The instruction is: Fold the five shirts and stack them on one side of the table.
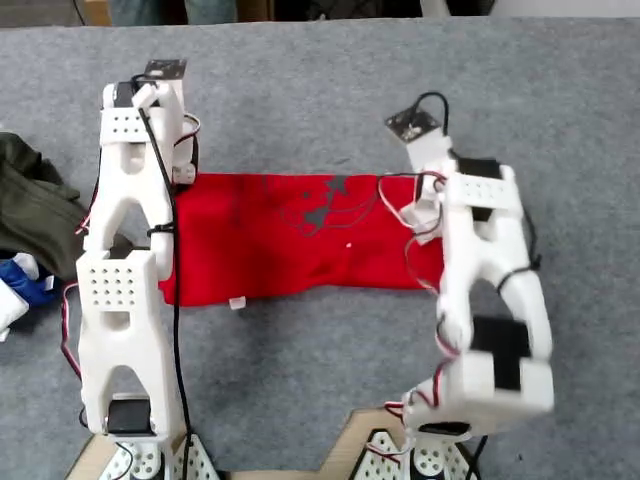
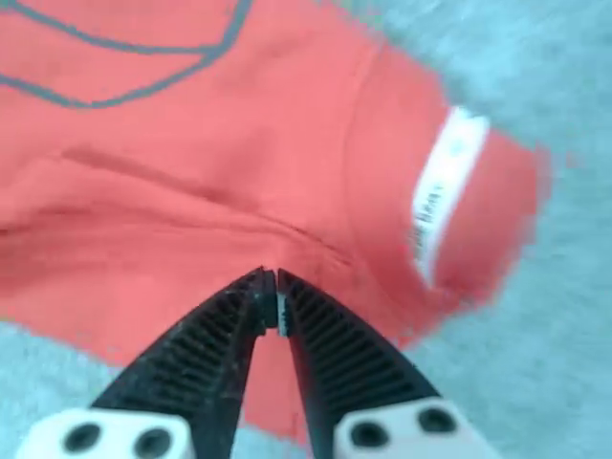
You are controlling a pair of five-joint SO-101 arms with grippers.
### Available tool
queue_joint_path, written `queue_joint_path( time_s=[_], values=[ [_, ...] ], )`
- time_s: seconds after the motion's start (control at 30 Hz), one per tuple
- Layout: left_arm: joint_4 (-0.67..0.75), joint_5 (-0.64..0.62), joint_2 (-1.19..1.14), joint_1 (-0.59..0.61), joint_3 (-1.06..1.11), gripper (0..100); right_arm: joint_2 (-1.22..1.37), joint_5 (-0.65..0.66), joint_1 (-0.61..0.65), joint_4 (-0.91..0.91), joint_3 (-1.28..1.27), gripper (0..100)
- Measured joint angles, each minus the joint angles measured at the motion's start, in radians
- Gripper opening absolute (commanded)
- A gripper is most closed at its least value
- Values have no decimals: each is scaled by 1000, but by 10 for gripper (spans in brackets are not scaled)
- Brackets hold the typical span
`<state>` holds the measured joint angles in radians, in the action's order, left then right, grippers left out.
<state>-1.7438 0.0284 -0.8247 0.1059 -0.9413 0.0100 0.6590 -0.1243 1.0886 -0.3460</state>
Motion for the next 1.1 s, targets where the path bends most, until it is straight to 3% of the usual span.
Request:
queue_joint_path(
  time_s=[0.13,0.27,0.43,0.57,0.67,0.83,0.97,1.1],
  values=[
    [-3,26,31,0,18,34,-204,37,0,37,-14,14],
    [-3,34,55,0,38,33,-242,40,0,-77,-72,15],
    [-3,35,55,31,41,35,-69,31,0,-368,-186,14],
    [-3,35,57,74,46,103,121,-21,-23,-532,-183,14],
    [-3,35,92,97,83,137,155,-31,-34,-493,-146,14],
    [-3,35,261,98,233,176,-20,-34,-34,-183,9,15],
    [-3,35,476,98,422,184,-215,-21,-34,-130,87,15],
    [84,35,606,100,678,269,-313,0,-34,-158,117,15]
  ],
)
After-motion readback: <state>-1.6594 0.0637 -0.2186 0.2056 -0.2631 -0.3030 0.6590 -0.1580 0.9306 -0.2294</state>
